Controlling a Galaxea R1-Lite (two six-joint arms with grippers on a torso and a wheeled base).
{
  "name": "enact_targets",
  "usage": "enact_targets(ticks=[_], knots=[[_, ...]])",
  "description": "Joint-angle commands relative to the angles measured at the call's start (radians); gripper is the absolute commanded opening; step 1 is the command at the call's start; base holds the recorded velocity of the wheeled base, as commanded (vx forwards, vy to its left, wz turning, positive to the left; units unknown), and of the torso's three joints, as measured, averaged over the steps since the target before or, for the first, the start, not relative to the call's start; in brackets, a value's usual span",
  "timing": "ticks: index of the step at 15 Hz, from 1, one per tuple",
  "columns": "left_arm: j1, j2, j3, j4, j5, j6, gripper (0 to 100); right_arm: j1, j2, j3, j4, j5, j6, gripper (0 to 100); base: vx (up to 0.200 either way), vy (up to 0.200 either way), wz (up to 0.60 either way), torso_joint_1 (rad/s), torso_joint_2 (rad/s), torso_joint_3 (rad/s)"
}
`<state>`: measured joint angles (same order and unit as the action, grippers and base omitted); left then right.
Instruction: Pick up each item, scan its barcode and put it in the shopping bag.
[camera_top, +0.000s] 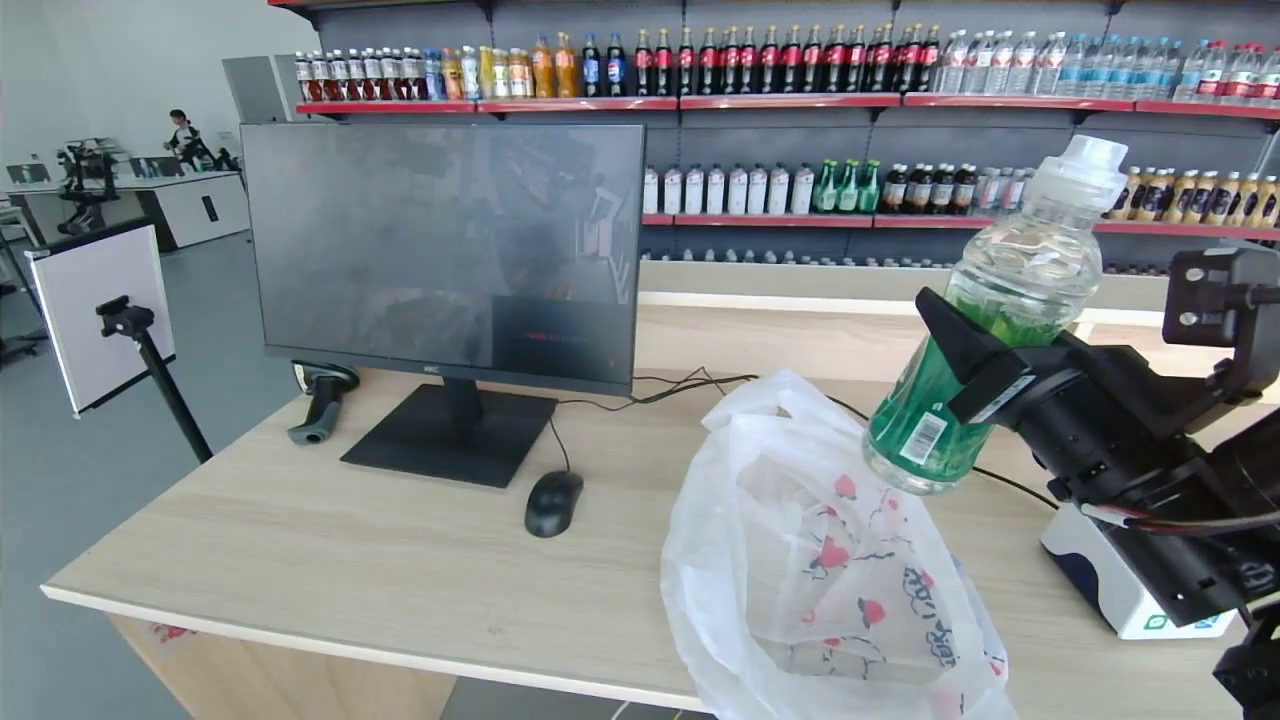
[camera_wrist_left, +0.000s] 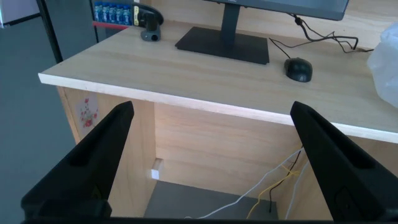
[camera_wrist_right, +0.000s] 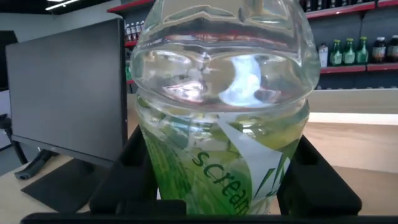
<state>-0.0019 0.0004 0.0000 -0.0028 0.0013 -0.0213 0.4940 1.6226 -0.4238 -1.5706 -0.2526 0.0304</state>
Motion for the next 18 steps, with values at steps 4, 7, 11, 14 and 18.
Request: enact_targets(ticks=[4,7,11,14,18], knots=[[0.000,0.000,0.000,0.000,0.000,0.000,100,0.041,0.033,0.013,0.000,0.001,0.003,0,0.000,0.000,0.00,0.000,0.00,0.000],[0.000,0.000,0.000,0.000,0.000,0.000,100,0.090,0.152,0.017,0.000,0.004,-0.017,0,0.000,0.000,0.00,0.000,0.00,0.000],[0.000,0.000,0.000,0.000,0.000,0.000,100,0.109,0.289,-0.058,0.000,0.015,-0.020,0,0.000,0.000,0.00,0.000,0.00,0.000],[0.000,0.000,0.000,0.000,0.000,0.000,100,0.116,0.335,-0.075,0.000,0.021,-0.015,0,0.000,0.000,0.00,0.000,0.00,0.000],[0.000,0.000,0.000,0.000,0.000,0.000,100,0.115,0.375,-0.105,0.000,0.021,0.005,0,0.000,0.000,0.00,0.000,0.00,0.000]])
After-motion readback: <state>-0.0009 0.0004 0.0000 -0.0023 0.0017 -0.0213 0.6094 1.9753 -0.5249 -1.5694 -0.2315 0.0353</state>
